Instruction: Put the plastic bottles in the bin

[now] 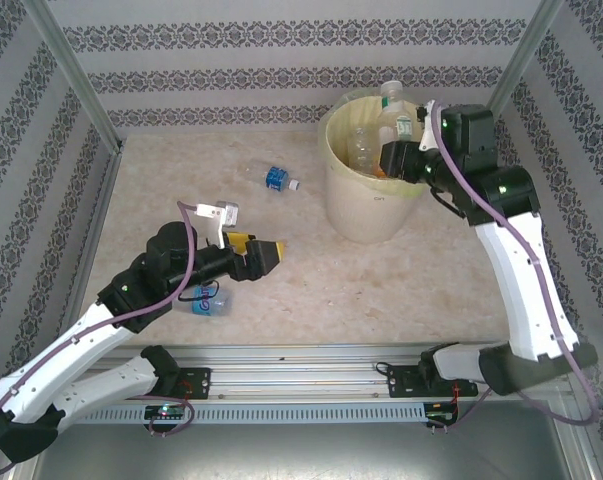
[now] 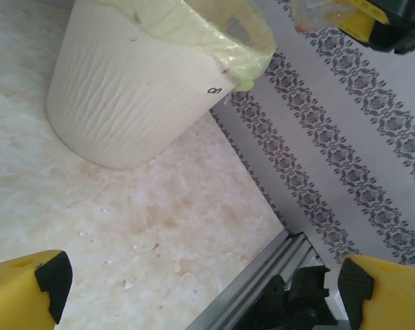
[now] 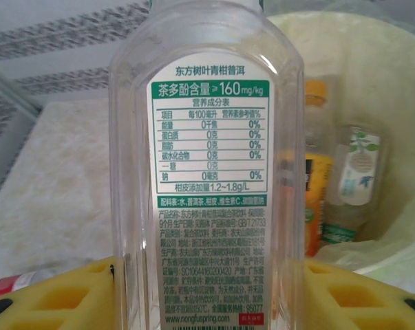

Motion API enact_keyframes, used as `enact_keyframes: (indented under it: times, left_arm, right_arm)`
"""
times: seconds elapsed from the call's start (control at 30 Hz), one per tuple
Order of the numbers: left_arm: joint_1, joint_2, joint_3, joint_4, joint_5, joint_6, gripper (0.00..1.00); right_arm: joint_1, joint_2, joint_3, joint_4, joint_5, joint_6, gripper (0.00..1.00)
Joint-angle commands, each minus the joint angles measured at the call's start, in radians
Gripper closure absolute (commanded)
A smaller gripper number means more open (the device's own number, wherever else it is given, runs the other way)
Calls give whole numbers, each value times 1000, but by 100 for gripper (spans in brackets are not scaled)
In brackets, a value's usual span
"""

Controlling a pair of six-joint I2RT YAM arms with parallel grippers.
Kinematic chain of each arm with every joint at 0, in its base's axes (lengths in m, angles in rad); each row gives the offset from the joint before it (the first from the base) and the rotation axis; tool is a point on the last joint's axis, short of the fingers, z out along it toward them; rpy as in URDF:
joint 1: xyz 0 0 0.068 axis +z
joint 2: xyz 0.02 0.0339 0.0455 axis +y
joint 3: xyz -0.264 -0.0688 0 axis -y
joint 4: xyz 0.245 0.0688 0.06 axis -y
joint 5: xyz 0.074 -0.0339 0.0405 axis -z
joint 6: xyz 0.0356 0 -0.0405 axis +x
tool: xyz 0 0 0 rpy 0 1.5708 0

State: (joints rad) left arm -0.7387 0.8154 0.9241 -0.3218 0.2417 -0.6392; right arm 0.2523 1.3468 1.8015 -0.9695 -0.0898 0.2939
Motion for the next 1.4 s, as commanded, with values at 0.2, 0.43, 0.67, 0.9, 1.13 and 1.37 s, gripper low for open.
enact_keyframes:
  times: [0.2, 0.43, 0.67, 0.9, 1.13, 1.37]
  left_arm:
    - [-10, 2, 57, -191, -41, 137, 0]
    - [-10, 0, 60, -225, -67, 139, 0]
    - [-10, 3, 75, -254, -133, 103, 0]
    - [-10, 6, 70, -270, -145, 96, 0]
    - [-8, 36, 88, -354, -204, 102, 0]
    - [6, 124, 152, -420, -239, 128, 0]
  right_arm:
    - [-80, 223, 122, -101, 33, -100, 51]
    - [-84, 295, 176, -143, 79, -104, 39]
    - [-84, 225, 145, -131, 74, -82, 16]
    - [-56, 83, 28, -76, 22, -70, 12]
    - [60, -145, -219, 44, -78, -44, 10]
    - [224, -366, -516, 174, -145, 109, 5]
